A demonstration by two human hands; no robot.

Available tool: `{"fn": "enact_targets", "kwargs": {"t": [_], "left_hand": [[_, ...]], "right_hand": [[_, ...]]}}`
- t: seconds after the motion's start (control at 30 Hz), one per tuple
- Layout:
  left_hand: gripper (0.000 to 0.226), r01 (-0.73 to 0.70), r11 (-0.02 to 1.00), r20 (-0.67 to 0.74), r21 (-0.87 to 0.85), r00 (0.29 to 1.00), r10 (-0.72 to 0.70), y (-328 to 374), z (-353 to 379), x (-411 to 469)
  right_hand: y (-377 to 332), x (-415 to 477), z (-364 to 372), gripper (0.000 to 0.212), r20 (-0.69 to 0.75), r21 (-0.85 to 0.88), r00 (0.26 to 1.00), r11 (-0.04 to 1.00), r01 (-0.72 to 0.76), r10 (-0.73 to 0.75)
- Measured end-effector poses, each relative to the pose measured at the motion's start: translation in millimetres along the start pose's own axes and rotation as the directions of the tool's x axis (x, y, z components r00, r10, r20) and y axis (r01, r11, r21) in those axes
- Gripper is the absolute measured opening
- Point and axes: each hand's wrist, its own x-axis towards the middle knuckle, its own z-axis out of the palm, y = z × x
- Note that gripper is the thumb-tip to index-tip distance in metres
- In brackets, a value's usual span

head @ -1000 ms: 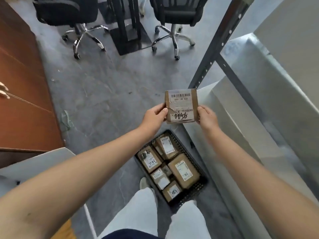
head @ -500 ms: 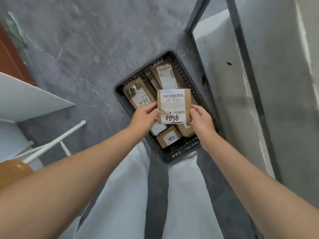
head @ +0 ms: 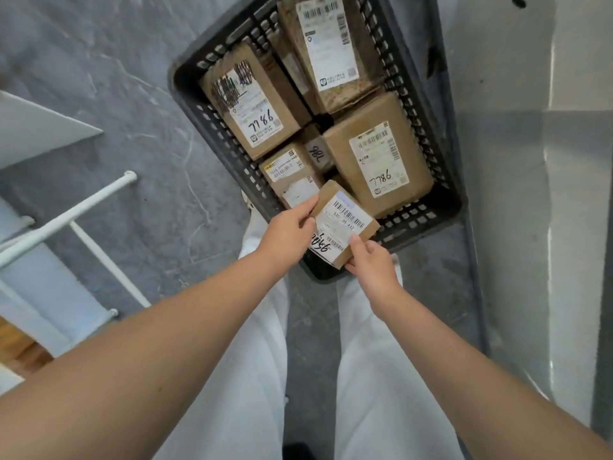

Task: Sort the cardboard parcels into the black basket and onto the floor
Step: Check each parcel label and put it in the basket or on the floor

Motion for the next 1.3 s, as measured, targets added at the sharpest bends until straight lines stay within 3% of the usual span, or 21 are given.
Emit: {"fn": "enact_targets", "kwargs": {"t": [0.13, 0.3, 0.43, 0.57, 0.7, 0.83, 0.9, 1.03, 1.13, 1.3], "left_hand": [[0.048, 0.050, 0.993, -0.021, -0.110, 0.998, -0.052, -6.2, 4.6, 7.2], [0.043, 0.107, 0.854, -0.121, -0.509, 0.974, -0.194, -7.8, 2.2, -1.5], [0.036, 0.076, 0.769, -0.167, -0.634, 0.958, -0.233, -7.3, -2.7, -2.0], [0.040, 0.098, 0.876, -0.109, -0.473, 0.980, -0.168, -27.8, 8.9, -1.5], [0.051, 0.090, 0.971, -0.058, -0.220, 0.993, -0.105, -40.8, 22.3, 5.3], [0.054, 0.056, 0.997, -0.033, 0.053, 0.998, -0.054, -47.3, 38.9, 22.3], [0.057, 0.035, 0.997, -0.043, 0.072, 0.999, -0.032, -50.7, 46.9, 32.3], [0.058, 0.001, 1.000, -0.091, -0.008, 0.996, -0.002, -49.9, 50.5, 50.7], [0.056, -0.028, 0.997, -0.051, -0.069, 0.998, 0.024, -55.5, 44.8, 59.3], [0.052, -0.044, 0.995, -0.029, -0.095, 0.999, 0.041, -65.2, 37.1, 65.8]], "right_hand": [[-3.0, 7.9, 3.2, 0.032, -0.008, -0.014, 1.000, 1.000, 0.009, -0.009], [-41.8, 11.7, 4.7, 0.039, -0.049, -0.252, 0.959, 0.933, 0.257, -0.277], [-72.9, 16.3, 8.8, 0.044, 0.009, -0.321, 0.930, 0.880, 0.351, -0.367], [-46.1, 15.5, 7.1, 0.040, -0.051, -0.344, 0.969, 0.915, 0.211, -0.242], [3.2, 16.1, -0.1, 0.036, -0.076, -0.160, 0.997, 0.987, -0.011, -0.001], [29.5, 37.6, 5.8, 0.059, -0.086, -0.076, 0.985, 0.985, -0.157, 0.151], [30.6, 53.8, 12.2, 0.064, -0.080, -0.025, 0.984, 0.987, -0.160, 0.157], [26.7, 78.2, 27.2, 0.049, -0.092, -0.033, 0.986, 0.989, -0.145, 0.141], [37.4, 85.7, 30.4, 0.060, -0.102, -0.003, 0.987, 0.992, -0.123, 0.122], [36.5, 84.2, 24.8, 0.049, -0.086, 0.059, 0.992, 0.994, -0.088, 0.093]]}}
